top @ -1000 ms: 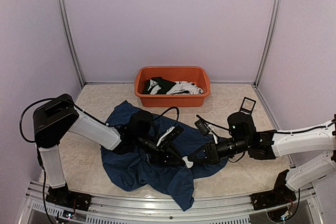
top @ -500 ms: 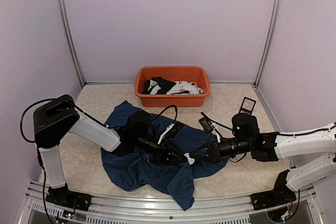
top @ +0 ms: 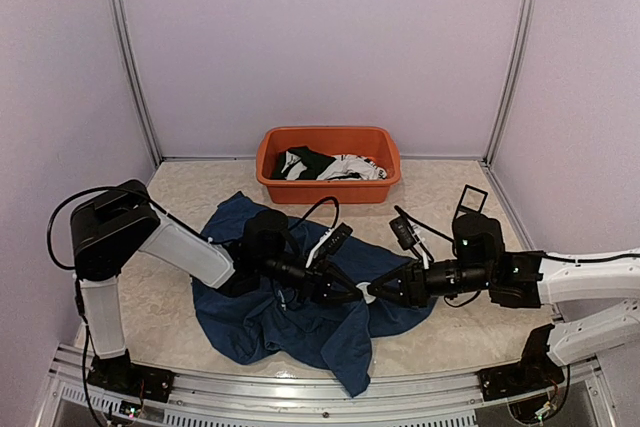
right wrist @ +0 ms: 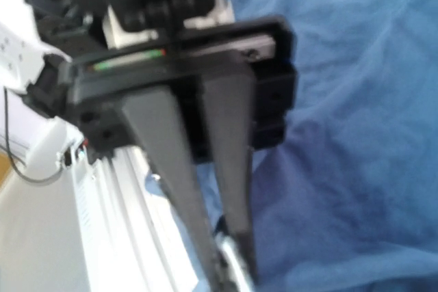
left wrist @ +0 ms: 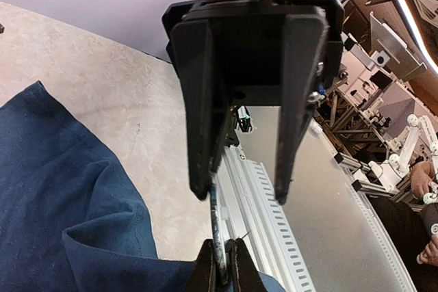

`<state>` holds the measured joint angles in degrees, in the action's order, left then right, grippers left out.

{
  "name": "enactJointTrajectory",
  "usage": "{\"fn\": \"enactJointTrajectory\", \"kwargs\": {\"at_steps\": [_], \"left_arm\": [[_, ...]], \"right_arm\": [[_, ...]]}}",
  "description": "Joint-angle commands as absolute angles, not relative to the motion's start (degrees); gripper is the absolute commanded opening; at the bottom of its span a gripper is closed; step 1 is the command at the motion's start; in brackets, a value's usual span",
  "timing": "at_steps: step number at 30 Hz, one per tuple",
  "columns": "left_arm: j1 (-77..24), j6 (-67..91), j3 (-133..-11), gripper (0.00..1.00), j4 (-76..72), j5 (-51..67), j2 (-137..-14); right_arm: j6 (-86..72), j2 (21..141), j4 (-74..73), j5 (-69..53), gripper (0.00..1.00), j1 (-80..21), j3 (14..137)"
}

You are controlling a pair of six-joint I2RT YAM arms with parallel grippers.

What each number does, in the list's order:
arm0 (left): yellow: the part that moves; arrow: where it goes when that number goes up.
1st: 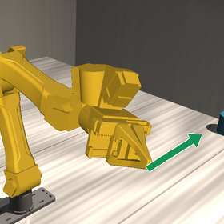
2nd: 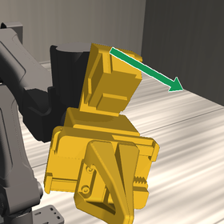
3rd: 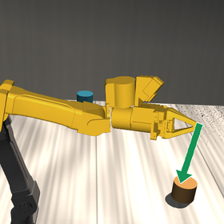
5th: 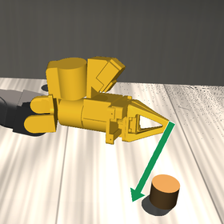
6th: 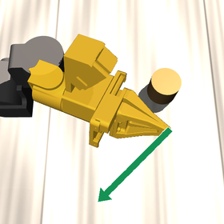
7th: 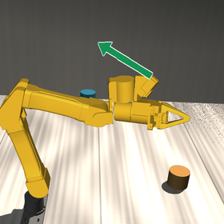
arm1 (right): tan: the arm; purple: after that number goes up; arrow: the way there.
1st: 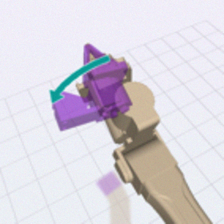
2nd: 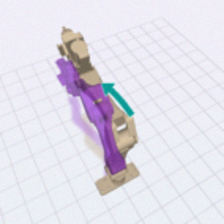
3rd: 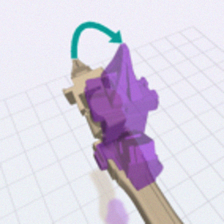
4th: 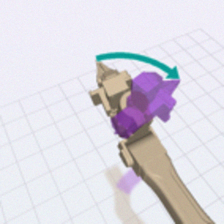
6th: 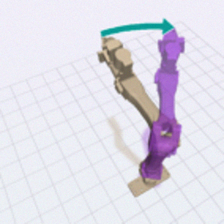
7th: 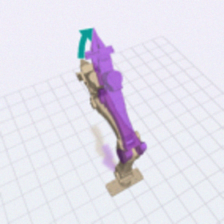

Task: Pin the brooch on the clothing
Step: Pin the brooch onto the flattened clothing.

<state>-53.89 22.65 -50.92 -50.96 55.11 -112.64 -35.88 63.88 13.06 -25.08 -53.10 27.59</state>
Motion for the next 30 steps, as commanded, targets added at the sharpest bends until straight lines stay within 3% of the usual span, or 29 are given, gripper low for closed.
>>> {"fn": "enactJointTrajectory", "kwargs": {"at_steps": [1,5,11,20,30], "left_arm": [[-53.2,24.8,-52.9,0.00,-48.1,52.5,-113.5],[-53.2,25.1,-53.4,0.00,-46.1,52.8,-113.1],[-52.8,26.3,-53.7,0.00,-45.5,53.9,-113.1],[-52.5,26.9,-53.9,0.00,-44.9,55.1,-112.9],[-52.4,27.1,-53.9,0.00,-45.3,56.6,-113.1]], "right_arm": [[-28.6,60.2,5.2,-20.0,0.43,-54.0,30.6],[-24.5,59.0,0.8,-15.2,0.62,-55.7,32.5],[-17.1,60.4,-5.3,-4.8,0.70,-60.0,35.4],[-7.0,69.0,-16.3,5.3,0.70,-66.2,44.2],[-6.5,69.9,-19.4,7.2,0.58,-66.7,46.0]]}}
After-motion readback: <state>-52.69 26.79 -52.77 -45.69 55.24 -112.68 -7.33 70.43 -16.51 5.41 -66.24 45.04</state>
